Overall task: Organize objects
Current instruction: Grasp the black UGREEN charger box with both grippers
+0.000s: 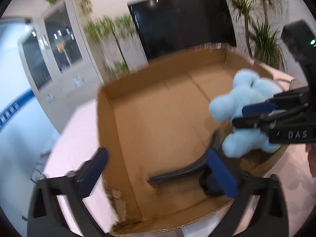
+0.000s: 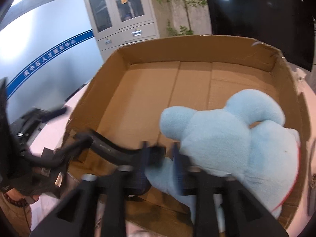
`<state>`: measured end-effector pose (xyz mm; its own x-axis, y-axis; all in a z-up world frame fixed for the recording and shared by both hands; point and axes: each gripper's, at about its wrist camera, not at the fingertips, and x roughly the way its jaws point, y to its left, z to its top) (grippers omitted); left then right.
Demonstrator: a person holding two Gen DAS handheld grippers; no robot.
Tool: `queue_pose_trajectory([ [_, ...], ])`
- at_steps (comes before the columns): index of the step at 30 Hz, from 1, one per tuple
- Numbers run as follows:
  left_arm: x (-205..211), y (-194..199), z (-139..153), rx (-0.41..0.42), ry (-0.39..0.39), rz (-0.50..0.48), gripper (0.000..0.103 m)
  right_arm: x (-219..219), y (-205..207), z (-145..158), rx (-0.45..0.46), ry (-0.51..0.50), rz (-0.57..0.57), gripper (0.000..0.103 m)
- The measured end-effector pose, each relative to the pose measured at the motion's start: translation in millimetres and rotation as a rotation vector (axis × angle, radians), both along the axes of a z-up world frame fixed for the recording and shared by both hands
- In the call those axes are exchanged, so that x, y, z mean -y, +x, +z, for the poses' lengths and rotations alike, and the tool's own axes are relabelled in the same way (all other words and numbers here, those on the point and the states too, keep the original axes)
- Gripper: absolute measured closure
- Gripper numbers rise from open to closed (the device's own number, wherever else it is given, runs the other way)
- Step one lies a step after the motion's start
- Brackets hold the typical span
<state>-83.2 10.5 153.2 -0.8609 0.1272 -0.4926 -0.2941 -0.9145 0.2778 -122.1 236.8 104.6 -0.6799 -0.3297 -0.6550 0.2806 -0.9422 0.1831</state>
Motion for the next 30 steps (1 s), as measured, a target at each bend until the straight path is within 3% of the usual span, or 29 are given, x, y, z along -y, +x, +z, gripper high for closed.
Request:
queue_pose_trajectory([
  [2,-3.1,15.1,7.8,-0.053,-0.023,-0.028,0.001,-0.5,10.0,5.1,-0.031,-0.014,0.004,0.043],
  [4,-5.7,29.7,10.7,-0.092,-0.061,-0.03,0.001,0.6,21.1,9.0,-0.053,-0.013,0.014,0.035],
  [6,-3.7,42.7,10.0,-0.089,-0.062,-0.039,0.001,3.6,34.7,10.4,-0.059,-0.017,0.048,0.034],
  [15,32.2,108.8,-18.8,0.095,0.12,-0.139,0.001,25.1,85.9,-20.1,0.025,0.043,0.211,0.034],
  [20,65.0,123.6,-38.4,0.174,0.179,-0.054,0.001,32.5,95.3,-44.8,0.098,0.061,0.258,0.034],
  [24,111.0,130.4,-43.0,0.217,0.25,0.011,0.001,49.5,100.3,-47.4,0.119,0.027,0.322,0.034],
  [30,147.5,119.5,-70.3,0.278,0.209,0.063,0.001,98.3,88.8,-48.0,0.15,-0.03,0.446,0.022],
])
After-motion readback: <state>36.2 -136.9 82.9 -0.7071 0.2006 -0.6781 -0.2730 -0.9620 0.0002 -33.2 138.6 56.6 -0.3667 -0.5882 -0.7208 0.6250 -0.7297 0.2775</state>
